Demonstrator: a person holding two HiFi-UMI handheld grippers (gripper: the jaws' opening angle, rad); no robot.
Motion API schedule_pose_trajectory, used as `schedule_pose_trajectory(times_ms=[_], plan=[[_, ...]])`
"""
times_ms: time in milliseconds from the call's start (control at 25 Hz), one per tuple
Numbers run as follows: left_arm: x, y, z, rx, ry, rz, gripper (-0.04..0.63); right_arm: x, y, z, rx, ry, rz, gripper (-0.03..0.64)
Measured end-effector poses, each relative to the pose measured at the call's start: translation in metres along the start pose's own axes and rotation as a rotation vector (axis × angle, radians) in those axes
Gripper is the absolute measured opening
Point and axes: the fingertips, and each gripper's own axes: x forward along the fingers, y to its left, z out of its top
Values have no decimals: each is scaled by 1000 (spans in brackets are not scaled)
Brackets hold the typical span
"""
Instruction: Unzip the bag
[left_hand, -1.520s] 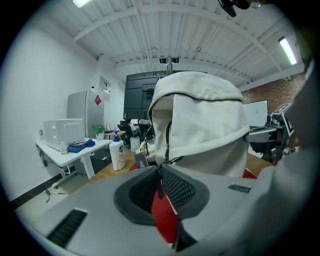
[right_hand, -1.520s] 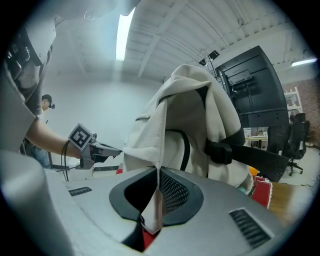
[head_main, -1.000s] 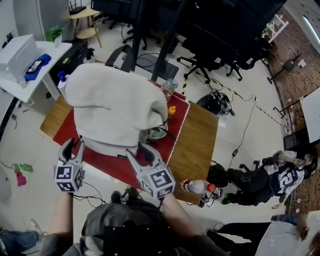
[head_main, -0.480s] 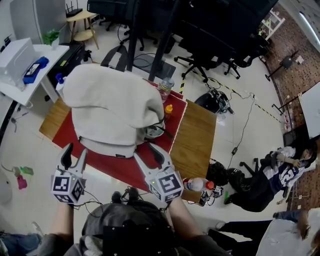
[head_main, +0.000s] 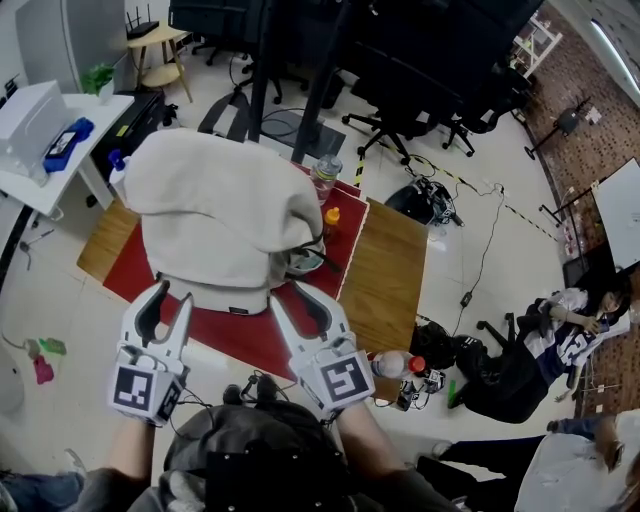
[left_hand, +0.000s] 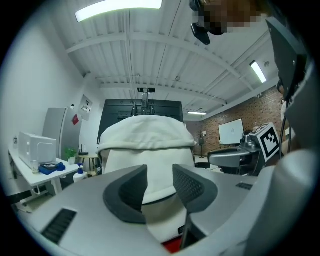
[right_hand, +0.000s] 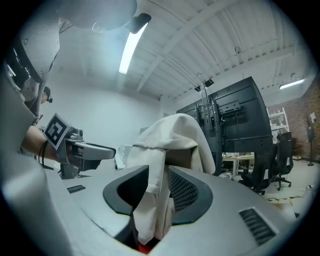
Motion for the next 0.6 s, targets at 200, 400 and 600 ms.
schedule_pose_trajectory(times_ms=[200, 400, 600], plan=[[0, -12, 9, -1, -26, -20, 150, -4, 2, 8, -13, -28, -31, 97], [1, -22, 9, 16, -32, -40, 76, -8, 3, 12, -13, -43, -57, 43], [1, -28, 1, 16, -12, -44, 26, -15, 1, 13, 37, -88, -80, 15]])
